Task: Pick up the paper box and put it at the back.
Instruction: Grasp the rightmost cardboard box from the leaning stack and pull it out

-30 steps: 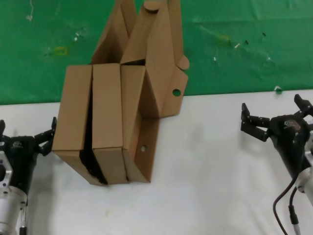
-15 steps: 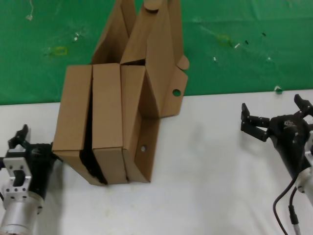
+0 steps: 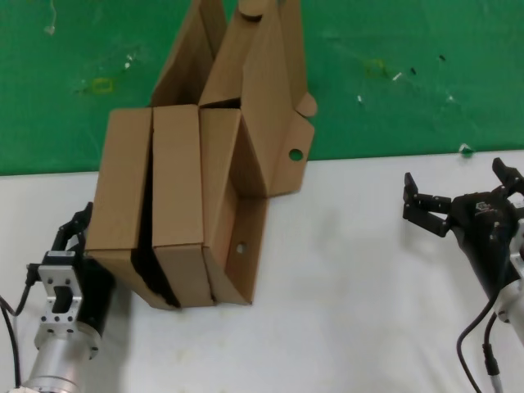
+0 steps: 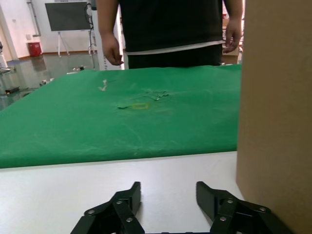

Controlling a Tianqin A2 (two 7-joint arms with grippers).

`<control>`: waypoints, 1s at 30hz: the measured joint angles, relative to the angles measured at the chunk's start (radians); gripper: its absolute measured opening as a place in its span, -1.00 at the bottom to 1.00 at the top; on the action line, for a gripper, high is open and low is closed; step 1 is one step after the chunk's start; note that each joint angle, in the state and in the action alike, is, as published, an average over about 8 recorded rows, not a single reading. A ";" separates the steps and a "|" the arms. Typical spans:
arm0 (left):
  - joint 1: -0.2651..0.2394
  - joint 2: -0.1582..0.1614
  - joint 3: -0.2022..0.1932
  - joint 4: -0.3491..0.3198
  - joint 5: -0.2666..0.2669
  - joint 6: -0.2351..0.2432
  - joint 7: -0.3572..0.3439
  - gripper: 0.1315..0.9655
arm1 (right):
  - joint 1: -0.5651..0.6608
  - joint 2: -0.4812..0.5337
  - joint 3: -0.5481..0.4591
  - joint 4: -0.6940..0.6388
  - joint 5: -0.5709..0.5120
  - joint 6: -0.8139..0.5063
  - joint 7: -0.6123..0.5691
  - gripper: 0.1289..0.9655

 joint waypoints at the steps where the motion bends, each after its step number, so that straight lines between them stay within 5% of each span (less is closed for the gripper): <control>1: 0.001 0.000 0.005 0.001 -0.008 -0.001 0.008 -0.04 | 0.000 0.000 0.000 0.000 0.000 0.000 0.000 1.00; 9: 0.005 0.000 0.032 0.002 -0.039 -0.005 0.029 -0.52 | 0.000 0.000 0.000 0.000 0.000 0.000 0.000 1.00; 30: 0.011 0.000 0.088 0.006 -0.084 -0.015 0.047 -0.93 | 0.000 0.000 0.000 0.000 0.000 0.000 0.000 1.00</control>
